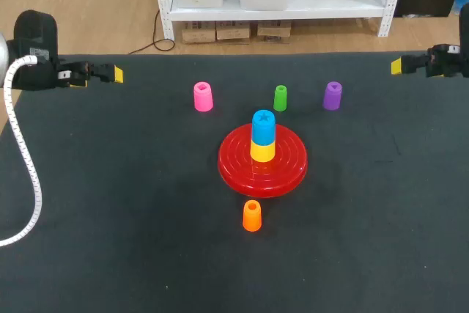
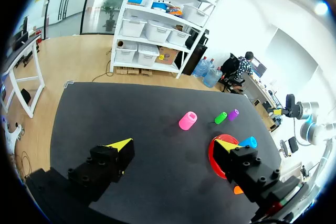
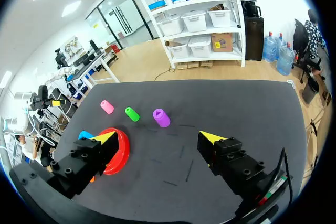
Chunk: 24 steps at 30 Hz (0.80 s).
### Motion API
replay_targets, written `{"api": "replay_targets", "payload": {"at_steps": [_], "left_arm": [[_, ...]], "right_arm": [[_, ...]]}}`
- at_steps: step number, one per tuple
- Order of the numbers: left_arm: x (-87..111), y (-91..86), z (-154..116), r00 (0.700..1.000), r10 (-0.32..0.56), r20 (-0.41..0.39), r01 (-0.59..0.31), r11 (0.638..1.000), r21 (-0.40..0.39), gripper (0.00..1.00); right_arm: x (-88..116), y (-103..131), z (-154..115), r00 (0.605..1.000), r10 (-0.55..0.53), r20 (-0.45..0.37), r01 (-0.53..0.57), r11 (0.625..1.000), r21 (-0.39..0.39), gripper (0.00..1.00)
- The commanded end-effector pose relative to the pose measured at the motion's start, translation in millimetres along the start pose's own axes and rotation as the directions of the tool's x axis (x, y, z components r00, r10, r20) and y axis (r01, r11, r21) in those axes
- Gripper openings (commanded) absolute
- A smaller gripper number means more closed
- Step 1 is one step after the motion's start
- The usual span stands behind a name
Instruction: Pick up and stack the cylinders on the red base in this order: pink,purple,orange,green
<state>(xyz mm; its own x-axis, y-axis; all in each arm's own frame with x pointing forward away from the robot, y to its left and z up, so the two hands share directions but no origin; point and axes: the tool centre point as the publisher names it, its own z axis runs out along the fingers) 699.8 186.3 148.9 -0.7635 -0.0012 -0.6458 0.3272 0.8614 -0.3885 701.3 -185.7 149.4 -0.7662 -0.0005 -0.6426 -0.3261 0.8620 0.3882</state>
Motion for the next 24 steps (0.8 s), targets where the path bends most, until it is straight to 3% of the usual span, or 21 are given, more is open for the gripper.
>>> {"api": "replay_targets", "payload": {"at_steps": [1,13,16,19,24], "left_arm": [[-0.8,-1.4,-0.2,1.000,-0.002,-0.004,0.002,1.000,-0.007,1.00],[-0.8,-1.4,-0.2,1.000,-0.002,-0.004,0.002,1.000,-0.007,1.00],[1.6,-11.2,0.9,0.992,0.122,-0.026,-0.120,0.991,0.056,1.00],[2.3,-28.2,-1.6,0.954,0.299,-0.015,-0.293,0.943,0.157,1.00],[6.9,-63.5,-6.2,0.830,0.555,0.057,-0.538,0.769,0.344,1.00]], "right_arm": [[0.1,0.4,-0.4,1.000,0.000,0.000,0.000,1.000,0.002,1.00],[0.1,0.4,-0.4,1.000,0.000,0.000,0.000,1.000,0.002,1.00],[0.1,0.4,-0.4,1.000,0.000,0.000,0.000,1.000,0.002,1.00],[0.1,0.4,-0.4,1.000,0.000,0.000,0.000,1.000,0.002,1.00],[0.1,0.4,-0.4,1.000,0.000,0.000,0.000,1.000,0.002,1.00]]}}
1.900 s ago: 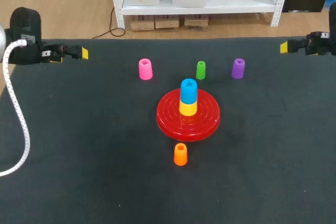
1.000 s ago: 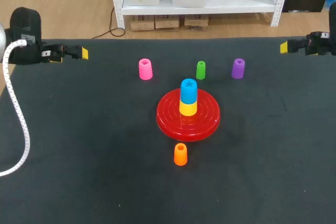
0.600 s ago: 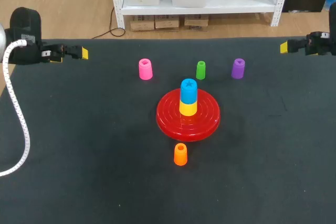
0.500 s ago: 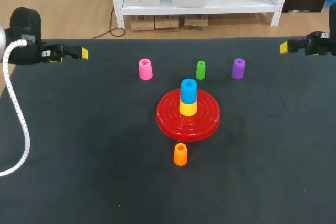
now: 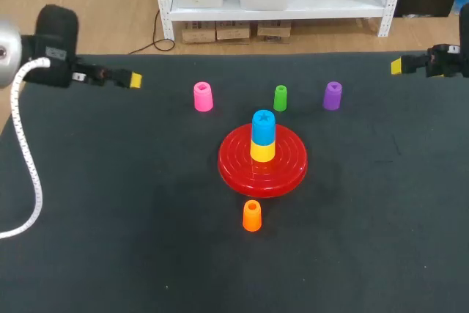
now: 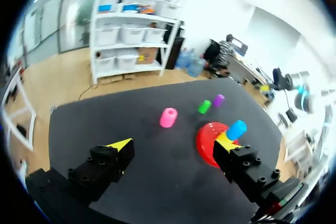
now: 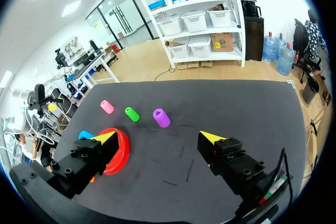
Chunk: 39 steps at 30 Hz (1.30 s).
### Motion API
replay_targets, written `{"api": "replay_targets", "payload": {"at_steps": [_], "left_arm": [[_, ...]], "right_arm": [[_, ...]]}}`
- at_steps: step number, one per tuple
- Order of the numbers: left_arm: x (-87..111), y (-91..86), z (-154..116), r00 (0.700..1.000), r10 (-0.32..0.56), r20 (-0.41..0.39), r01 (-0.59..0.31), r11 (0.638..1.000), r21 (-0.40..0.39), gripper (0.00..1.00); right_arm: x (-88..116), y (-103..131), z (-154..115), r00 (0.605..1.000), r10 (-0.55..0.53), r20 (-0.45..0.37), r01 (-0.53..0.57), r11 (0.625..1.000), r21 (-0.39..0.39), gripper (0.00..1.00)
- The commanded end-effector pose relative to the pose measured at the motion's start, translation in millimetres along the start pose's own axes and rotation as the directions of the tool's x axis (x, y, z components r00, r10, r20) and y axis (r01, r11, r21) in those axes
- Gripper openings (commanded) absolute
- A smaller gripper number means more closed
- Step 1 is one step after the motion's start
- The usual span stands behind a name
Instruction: Pick up and stack the cylinders on the red base in this order: pink,purple,orange,green
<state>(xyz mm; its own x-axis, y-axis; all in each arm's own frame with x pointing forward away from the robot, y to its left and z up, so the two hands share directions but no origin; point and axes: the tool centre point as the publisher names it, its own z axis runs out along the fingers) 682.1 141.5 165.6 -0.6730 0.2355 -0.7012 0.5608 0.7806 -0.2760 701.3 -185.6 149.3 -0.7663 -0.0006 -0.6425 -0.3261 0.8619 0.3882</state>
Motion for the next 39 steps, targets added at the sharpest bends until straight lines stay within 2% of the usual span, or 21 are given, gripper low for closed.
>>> {"api": "replay_targets", "payload": {"at_steps": [1,4,6,14,17,19,39], "left_arm": [[0.5,-18.2,-5.9,0.932,0.360,0.050,-0.361,0.900,0.245,1.00],[0.1,-28.8,-2.4,0.911,0.411,0.036,-0.406,0.878,0.253,1.00],[1.0,-32.1,0.1,0.894,0.448,0.002,-0.437,0.871,0.226,1.00],[7.6,-35.5,2.6,0.882,0.469,-0.050,-0.448,0.865,0.226,1.00],[2.4,-37.2,4.7,0.884,0.465,-0.052,-0.446,0.870,0.209,1.00],[-3.1,-37.6,5.8,0.910,0.412,-0.042,-0.399,0.899,0.183,1.00],[-3.1,-37.6,5.8,0.910,0.412,-0.042,-0.399,0.899,0.183,1.00]], "right_arm": [[0.1,0.4,-0.4,1.000,0.000,0.000,0.000,1.000,0.002,1.00],[0.1,0.4,-0.4,1.000,0.000,0.000,0.000,1.000,0.002,1.00],[0.1,0.4,-0.4,1.000,0.000,0.000,0.000,1.000,0.002,1.00],[0.1,0.4,-0.4,1.000,0.000,0.000,0.000,1.000,0.002,1.00],[0.1,0.4,-0.4,1.000,0.000,0.000,0.000,1.000,0.002,1.00],[0.1,0.4,-0.4,1.000,0.000,0.000,0.000,1.000,0.002,1.00],[0.1,0.4,-0.4,1.000,0.000,0.000,0.000,1.000,0.002,1.00]]}}
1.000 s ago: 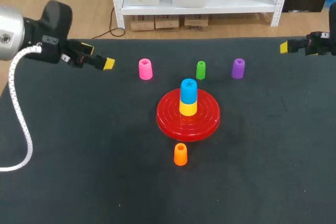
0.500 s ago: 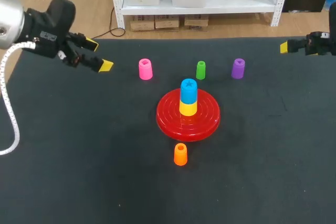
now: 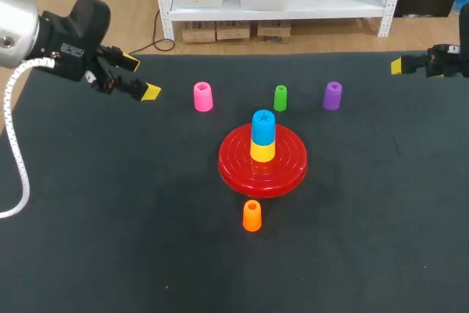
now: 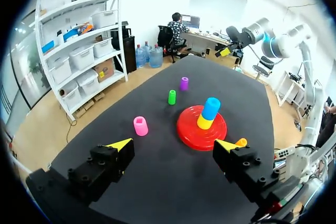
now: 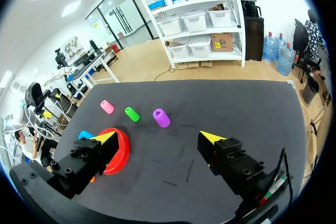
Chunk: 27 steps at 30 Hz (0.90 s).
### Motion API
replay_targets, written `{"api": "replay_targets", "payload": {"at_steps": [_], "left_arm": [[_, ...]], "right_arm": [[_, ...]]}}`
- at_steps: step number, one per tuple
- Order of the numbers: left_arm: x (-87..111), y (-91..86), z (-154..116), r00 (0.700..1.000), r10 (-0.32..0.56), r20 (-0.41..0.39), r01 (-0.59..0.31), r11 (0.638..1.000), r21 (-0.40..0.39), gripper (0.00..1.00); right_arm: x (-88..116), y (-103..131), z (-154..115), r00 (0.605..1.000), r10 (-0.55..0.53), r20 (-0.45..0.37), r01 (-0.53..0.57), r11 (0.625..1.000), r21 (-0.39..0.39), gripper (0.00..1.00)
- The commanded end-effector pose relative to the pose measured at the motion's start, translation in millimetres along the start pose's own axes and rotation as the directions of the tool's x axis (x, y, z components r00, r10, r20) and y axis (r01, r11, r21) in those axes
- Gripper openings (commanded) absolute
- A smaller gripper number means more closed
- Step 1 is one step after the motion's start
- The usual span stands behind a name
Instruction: Pick up and stack the cylinders on the red base in this order: pink,purple,orange,green
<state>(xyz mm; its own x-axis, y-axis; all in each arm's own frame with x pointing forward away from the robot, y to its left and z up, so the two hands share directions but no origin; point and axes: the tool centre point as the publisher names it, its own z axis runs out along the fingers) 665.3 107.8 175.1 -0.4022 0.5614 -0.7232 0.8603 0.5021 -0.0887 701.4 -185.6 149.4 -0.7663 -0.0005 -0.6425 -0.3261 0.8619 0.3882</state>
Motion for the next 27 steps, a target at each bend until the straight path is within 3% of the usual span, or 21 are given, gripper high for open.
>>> {"api": "replay_targets", "payload": {"at_steps": [1,8,13,15,17,21,23,27], "left_arm": [[0.5,0.6,0.5,1.000,0.001,0.002,-0.001,1.000,0.000,1.00],[0.5,0.6,0.5,1.000,0.001,0.002,-0.001,1.000,0.000,1.00],[0.5,0.6,0.5,1.000,0.001,0.002,-0.001,1.000,0.000,1.00],[0.5,0.6,0.5,1.000,0.001,0.002,-0.001,1.000,0.000,1.00],[0.5,0.6,0.5,1.000,0.001,0.002,-0.001,1.000,0.000,1.00],[0.5,0.6,0.5,1.000,0.001,0.002,-0.001,1.000,0.000,1.00],[0.5,0.6,0.5,1.000,0.001,0.002,-0.001,1.000,0.000,1.00],[0.5,0.6,0.5,1.000,0.001,0.002,-0.001,1.000,0.000,1.00]], "right_arm": [[0.2,0.4,-0.4,1.000,0.000,0.000,0.000,1.000,0.002,1.00],[0.2,0.4,-0.4,1.000,0.000,0.000,0.000,1.000,0.002,1.00],[-65.4,66.6,63.7,0.976,-0.176,-0.130,0.177,0.984,-0.002,1.00],[-83.6,101.3,98.1,0.931,-0.276,-0.238,0.296,0.954,0.051,1.00],[-92.9,135.0,129.5,0.872,-0.338,-0.353,0.380,0.923,0.054,1.00],[-100.1,195.6,178.8,0.758,-0.480,-0.441,0.545,0.838,0.023,1.00],[-97.9,218.5,199.8,0.714,-0.517,-0.472,0.586,0.811,-0.002,1.00],[-86.8,253.9,245.0,0.584,-0.594,-0.553,0.680,0.730,-0.066,1.00]]}}
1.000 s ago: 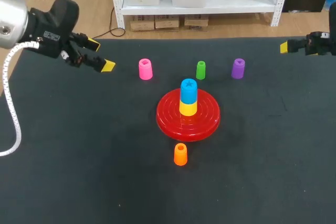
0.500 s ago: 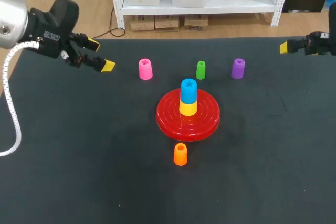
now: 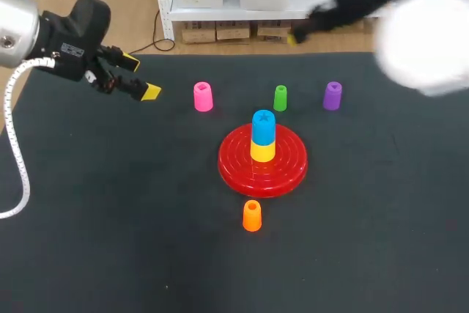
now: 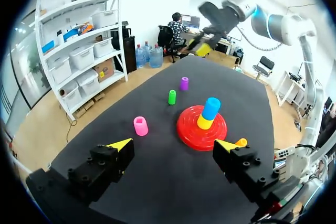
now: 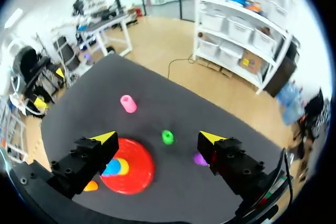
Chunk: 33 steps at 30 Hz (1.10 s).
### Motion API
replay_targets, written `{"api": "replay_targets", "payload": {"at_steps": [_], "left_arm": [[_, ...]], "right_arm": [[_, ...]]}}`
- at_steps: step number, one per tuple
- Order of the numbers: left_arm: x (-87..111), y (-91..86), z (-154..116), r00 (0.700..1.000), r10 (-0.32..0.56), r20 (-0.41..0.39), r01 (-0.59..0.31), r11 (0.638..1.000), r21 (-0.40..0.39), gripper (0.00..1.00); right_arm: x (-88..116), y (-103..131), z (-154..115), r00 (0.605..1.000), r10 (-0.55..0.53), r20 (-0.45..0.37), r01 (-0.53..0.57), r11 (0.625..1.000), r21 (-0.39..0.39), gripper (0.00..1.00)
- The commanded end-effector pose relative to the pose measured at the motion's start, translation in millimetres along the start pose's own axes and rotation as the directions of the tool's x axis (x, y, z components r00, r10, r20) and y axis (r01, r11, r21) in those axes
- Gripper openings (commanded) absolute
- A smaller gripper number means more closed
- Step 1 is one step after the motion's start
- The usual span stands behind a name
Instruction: Pick up and stack the cylinders on the red base in this order: pink,purple,orange,green
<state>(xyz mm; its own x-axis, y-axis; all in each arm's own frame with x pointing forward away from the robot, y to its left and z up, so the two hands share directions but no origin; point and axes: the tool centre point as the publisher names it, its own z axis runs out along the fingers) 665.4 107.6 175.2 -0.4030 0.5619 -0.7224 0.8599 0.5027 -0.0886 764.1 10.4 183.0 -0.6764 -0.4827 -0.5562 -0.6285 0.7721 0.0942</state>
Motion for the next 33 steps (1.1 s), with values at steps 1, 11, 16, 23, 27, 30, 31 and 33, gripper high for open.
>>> {"api": "replay_targets", "payload": {"at_steps": [1,11,16,23,27,30,31,33], "left_arm": [[0.7,0.7,0.4,1.000,0.001,0.003,-0.001,1.000,0.001,1.00],[0.7,0.7,0.4,1.000,0.001,0.003,-0.001,1.000,0.001,1.00],[0.7,0.7,0.4,1.000,0.001,0.003,-0.001,1.000,0.001,1.00],[0.7,0.7,0.4,1.000,0.001,0.003,-0.001,1.000,0.001,1.00],[0.7,0.7,0.4,1.000,0.001,0.003,-0.001,1.000,0.001,1.00],[0.7,0.7,0.4,1.000,0.001,0.003,-0.001,1.000,0.001,1.00],[0.7,0.7,0.4,1.000,0.001,0.003,-0.001,1.000,0.001,1.00],[0.7,0.7,0.4,1.000,0.001,0.003,-0.001,1.000,0.001,1.00]], "right_arm": [[-88.1,80.0,126.4,0.873,-0.312,-0.374,0.345,0.938,0.022,1.00],[-83.8,90.5,183.3,0.697,-0.522,-0.492,0.526,0.838,-0.145,1.00],[-80.3,71.7,193.1,0.690,-0.497,-0.526,0.497,0.854,-0.153,1.00],[-70.9,67.4,199.8,0.681,-0.499,-0.536,0.468,0.859,-0.206,1.00],[-62.0,71.7,193.5,0.680,-0.499,-0.537,0.455,0.862,-0.224,1.00],[-53.1,72.1,192.4,0.674,-0.501,-0.543,0.454,0.861,-0.230,1.00],[-50.2,71.4,192.4,0.673,-0.493,-0.551,0.444,0.866,-0.231,1.00],[-44.9,70.7,193.7,0.672,-0.489,-0.556,0.441,0.868,-0.229,1.00]]}}
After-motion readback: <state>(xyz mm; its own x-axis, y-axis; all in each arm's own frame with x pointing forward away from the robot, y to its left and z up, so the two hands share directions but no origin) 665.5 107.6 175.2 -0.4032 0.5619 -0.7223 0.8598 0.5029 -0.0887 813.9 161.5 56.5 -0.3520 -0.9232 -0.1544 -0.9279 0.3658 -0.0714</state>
